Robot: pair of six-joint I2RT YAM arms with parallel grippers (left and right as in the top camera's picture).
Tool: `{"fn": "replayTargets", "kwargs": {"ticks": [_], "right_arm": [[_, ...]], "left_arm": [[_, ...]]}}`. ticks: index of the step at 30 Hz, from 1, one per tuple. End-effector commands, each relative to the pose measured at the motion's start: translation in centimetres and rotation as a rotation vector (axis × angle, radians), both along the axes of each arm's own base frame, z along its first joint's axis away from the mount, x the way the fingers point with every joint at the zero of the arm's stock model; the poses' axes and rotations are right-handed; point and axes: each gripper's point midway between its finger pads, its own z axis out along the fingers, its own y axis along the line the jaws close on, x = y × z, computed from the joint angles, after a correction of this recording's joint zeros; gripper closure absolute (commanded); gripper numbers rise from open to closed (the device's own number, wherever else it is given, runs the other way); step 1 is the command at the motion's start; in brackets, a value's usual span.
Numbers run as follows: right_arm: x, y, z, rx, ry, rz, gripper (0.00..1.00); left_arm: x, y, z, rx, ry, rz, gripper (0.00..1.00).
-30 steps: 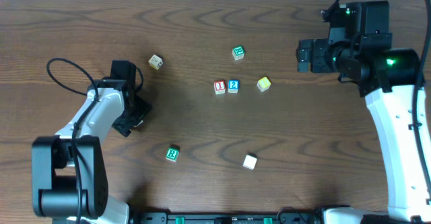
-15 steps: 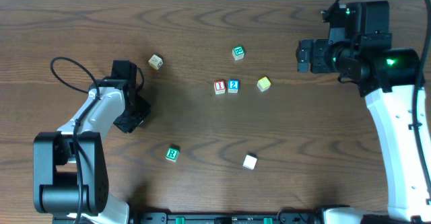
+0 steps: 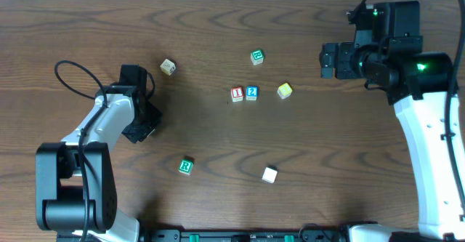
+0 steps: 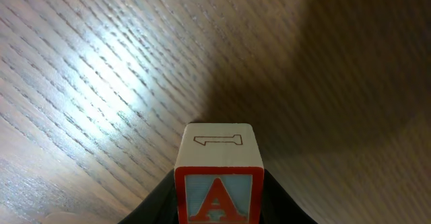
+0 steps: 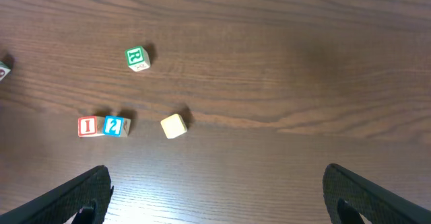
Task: Spell out Ai2
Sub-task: 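Grasp the red 'A' block with the left gripper, then place the red 'A' block left of the red 'I' block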
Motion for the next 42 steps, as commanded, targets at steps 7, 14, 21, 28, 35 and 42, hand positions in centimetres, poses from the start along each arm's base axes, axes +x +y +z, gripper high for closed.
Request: {"fn": "replayTargets", "kwargs": {"ticks": [7, 14, 21, 28, 35, 42], "right_arm": [[0.3, -0.2, 0.0, -0.002, -0.007, 0.004, 0.01], [0.7, -0.2, 0.3, 0.0, -0.032, 0.004, 0.01], [1.0, -0.2, 0.5, 0.001, -0.044, 0.004, 0.01], [1.0, -0.2, 0.5, 0.002, -0.043, 0.003, 0.01], [1.0, -0.1, 0.5, 0.005, -0.043, 0.002, 0.01], [1.0, -0.1, 0.5, 0.016, -0.042, -0.013, 0.01]], "left_arm": [[8.2, -2.5, 6.5, 0.022, -0.243, -0.241, 0.95], [11.9, -7.2, 9.6, 0.009, -0.352, -0.428, 0.95], [12.6, -13.6, 6.2, 0.002, -0.25, -0.656, 0.94], [12.2, -16.8, 4.5, 0.059, -0.211, -0.766, 0.95], [11.3, -18.4, 3.3, 0.055, -0.182, -0.821, 0.95], [10.2, -20.1, 2.6, 0.053, -0.165, -0.864, 0.95]]}}
